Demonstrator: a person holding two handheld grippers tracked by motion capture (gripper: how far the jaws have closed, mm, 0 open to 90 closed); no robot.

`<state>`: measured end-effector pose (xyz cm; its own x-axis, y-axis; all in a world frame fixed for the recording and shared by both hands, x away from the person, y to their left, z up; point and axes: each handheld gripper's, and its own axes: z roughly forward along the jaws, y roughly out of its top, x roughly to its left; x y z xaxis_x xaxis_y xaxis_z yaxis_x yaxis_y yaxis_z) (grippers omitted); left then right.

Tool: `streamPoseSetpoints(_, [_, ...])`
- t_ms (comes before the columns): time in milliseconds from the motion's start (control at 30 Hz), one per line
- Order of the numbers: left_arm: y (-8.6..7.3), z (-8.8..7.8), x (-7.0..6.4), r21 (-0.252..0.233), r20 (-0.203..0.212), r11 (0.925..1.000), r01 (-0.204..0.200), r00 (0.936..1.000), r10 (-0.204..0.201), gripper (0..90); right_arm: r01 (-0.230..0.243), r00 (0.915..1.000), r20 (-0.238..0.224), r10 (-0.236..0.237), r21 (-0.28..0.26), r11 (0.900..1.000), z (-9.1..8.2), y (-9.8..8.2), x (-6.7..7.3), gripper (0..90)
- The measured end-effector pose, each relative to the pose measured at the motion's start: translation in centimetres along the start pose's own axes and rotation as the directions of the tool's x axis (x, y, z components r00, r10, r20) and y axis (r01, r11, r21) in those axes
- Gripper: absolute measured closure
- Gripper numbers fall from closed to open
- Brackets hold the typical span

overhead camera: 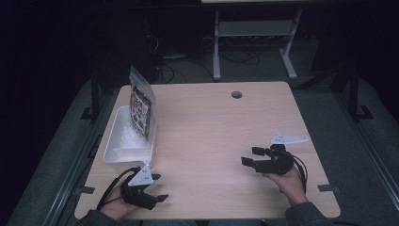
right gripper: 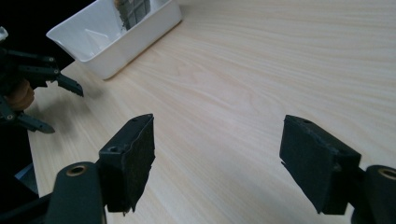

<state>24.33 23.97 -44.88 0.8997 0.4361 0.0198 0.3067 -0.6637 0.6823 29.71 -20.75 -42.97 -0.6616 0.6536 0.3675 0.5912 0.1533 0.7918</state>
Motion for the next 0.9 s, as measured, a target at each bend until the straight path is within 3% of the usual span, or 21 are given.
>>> streamPoseSetpoints(900, [0.0,0.0,-0.1,0.001,0.001,1.0000,-0.006,1.0000,0.006,23.6,-0.013,0.9999,-0.002,0.013,0.067,0.998,-1.5,-4.6,0.8,23.5])
